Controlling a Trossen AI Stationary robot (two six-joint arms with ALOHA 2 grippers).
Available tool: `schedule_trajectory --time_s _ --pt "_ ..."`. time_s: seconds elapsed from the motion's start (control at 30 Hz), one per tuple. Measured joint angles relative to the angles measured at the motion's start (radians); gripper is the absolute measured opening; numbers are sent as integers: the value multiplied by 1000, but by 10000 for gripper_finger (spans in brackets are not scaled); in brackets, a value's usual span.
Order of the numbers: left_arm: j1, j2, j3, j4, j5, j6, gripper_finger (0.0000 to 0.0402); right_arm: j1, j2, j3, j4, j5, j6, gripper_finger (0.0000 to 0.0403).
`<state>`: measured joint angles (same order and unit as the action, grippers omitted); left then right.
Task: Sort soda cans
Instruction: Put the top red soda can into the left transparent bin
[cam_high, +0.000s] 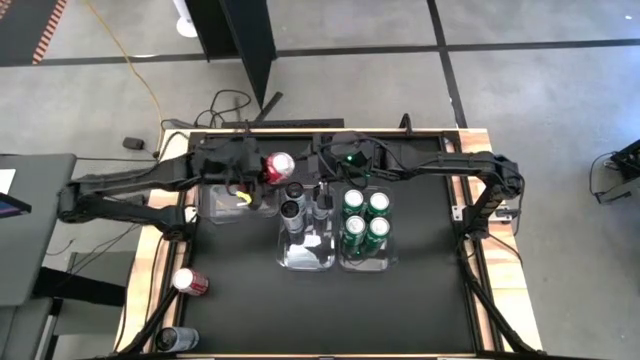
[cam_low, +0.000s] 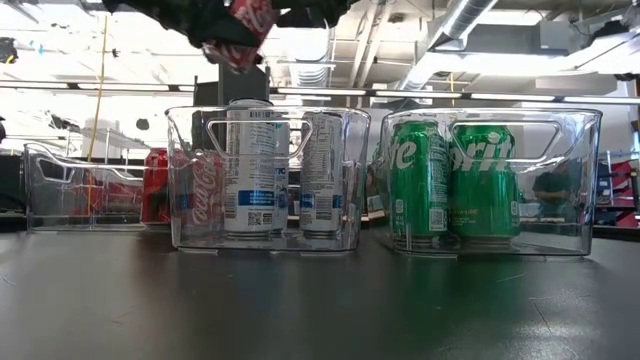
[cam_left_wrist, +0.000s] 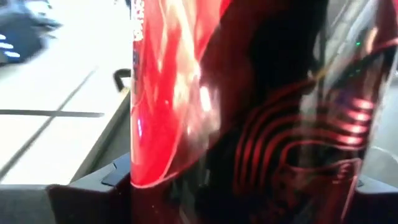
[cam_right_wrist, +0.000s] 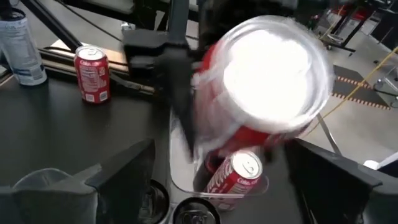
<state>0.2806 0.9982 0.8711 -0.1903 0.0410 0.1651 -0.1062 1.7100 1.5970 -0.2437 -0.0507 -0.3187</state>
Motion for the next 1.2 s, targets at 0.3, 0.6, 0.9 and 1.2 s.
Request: schedule_trajectory --time_s 0.3,0.6,0.9,1.2 --pt "0 -274 -280 115 -70 -111 285 0 8 0 51 -2 9 380" --pt "0 -372 -557 404 -72 -159 285 2 83 0 296 -59 62 286" --pt "-9 -360 -596 431 -46 -136 285 2 241 71 450 -60 117 72" --pt "-22 -357 -596 432 -44 -118 285 9 377 294 224 -57 110 9"
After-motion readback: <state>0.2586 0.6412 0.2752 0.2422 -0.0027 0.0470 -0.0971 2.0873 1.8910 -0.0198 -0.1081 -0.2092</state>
